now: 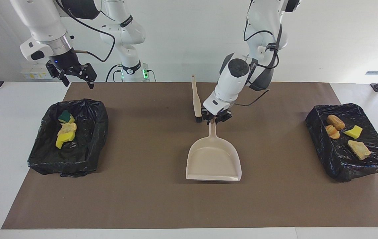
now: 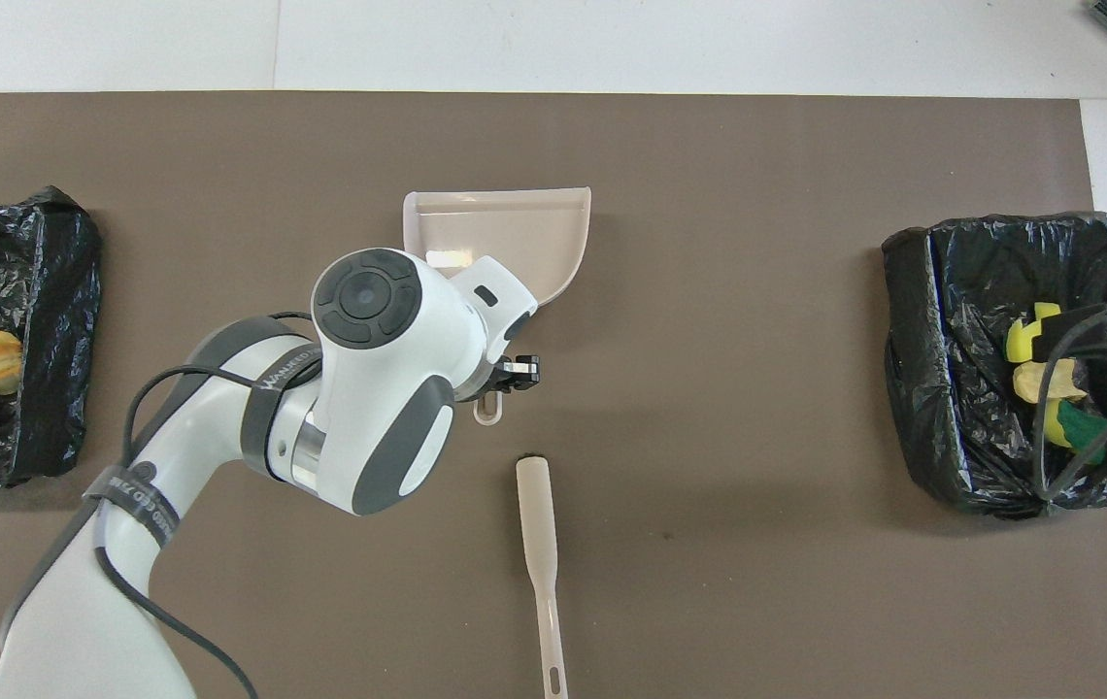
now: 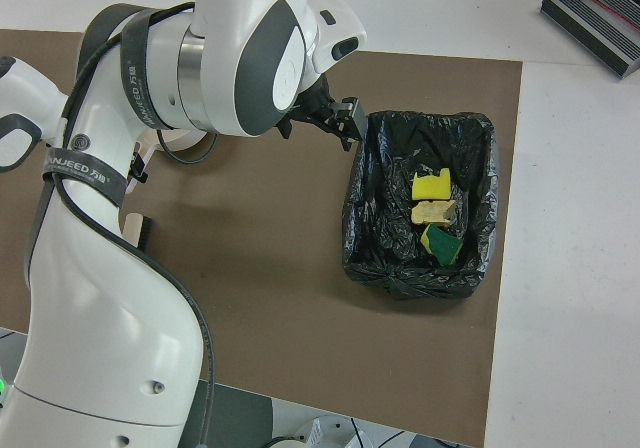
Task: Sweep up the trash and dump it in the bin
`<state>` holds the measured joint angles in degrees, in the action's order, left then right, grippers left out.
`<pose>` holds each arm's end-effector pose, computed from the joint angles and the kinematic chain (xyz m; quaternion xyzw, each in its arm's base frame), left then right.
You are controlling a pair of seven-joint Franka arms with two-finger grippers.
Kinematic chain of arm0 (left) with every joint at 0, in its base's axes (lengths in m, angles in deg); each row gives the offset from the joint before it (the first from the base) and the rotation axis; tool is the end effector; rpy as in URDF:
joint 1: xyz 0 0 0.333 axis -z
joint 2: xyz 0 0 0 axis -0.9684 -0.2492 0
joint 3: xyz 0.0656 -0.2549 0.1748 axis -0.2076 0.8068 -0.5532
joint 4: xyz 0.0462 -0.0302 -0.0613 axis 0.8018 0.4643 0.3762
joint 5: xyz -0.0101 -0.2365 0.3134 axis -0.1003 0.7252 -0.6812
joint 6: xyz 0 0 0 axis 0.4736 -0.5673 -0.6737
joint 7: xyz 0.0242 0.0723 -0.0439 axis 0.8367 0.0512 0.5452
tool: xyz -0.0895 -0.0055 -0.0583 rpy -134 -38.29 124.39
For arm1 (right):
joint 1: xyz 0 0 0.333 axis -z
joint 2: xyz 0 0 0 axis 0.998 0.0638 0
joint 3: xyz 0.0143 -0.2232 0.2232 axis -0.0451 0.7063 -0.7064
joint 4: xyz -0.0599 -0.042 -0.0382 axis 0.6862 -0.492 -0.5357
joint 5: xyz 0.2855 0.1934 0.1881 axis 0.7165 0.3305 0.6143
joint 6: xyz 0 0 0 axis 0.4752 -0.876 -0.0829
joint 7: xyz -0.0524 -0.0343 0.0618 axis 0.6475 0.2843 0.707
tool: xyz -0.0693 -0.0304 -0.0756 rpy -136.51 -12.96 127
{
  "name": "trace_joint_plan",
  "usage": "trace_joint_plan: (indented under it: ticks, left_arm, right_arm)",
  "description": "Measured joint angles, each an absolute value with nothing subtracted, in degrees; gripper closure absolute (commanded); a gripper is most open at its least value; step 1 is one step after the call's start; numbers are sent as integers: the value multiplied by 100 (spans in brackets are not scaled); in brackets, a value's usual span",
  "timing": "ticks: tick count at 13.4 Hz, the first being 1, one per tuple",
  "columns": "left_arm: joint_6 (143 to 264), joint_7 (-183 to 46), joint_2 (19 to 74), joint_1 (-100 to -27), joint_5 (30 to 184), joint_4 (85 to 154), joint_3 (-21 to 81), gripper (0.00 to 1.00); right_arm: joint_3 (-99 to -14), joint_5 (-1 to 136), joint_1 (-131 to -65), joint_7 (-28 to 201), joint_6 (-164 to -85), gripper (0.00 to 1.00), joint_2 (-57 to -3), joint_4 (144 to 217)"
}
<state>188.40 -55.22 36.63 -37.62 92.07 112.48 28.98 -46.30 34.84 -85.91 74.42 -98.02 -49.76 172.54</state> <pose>0.4908 -0.4200 0.3677 0.9955 -0.0491 -0.0342 0.0731 0.5283 -0.0352 0.6209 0.9980 -0.0621 -0.0036 0.0144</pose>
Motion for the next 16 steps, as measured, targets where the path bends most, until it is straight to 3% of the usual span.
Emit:
trace_joint_plan:
  ticks: [1, 2, 3, 4, 12, 16]
  left_arm:
    - [18841, -5486, 3530, -3667, 9144, 11205, 2893, 97]
    - [18841, -5452, 3430, -3618, 9044, 11157, 2891, 80]
    - [18822, -5426, 3410, -3614, 8994, 11116, 2881, 4]
    - [18777, -5426, 3413, -3614, 8981, 11074, 2840, 0]
    - [18267, -5529, 4034, -3686, 8739, 10866, 1686, 0]
    - [17984, -6378, 4242, -4452, 8690, 10519, 1441, 0]
  right_arm:
    - [-4630, 3484, -8591, 7442, -9802, 0, -4976, 17254]
    - [-4630, 3484, -8591, 7442, -9802, 0, -4976, 17254]
    - [-4630, 3484, -8591, 7442, -9802, 0, -4976, 17254]
    - [-4630, 3484, -8591, 7442, -9802, 0, -4976, 17254]
    - [-4630, 3484, -8591, 7442, -9802, 0, -4976, 17254]
    - [-4630, 3484, -8591, 7442, -9802, 0, -4976, 17254]
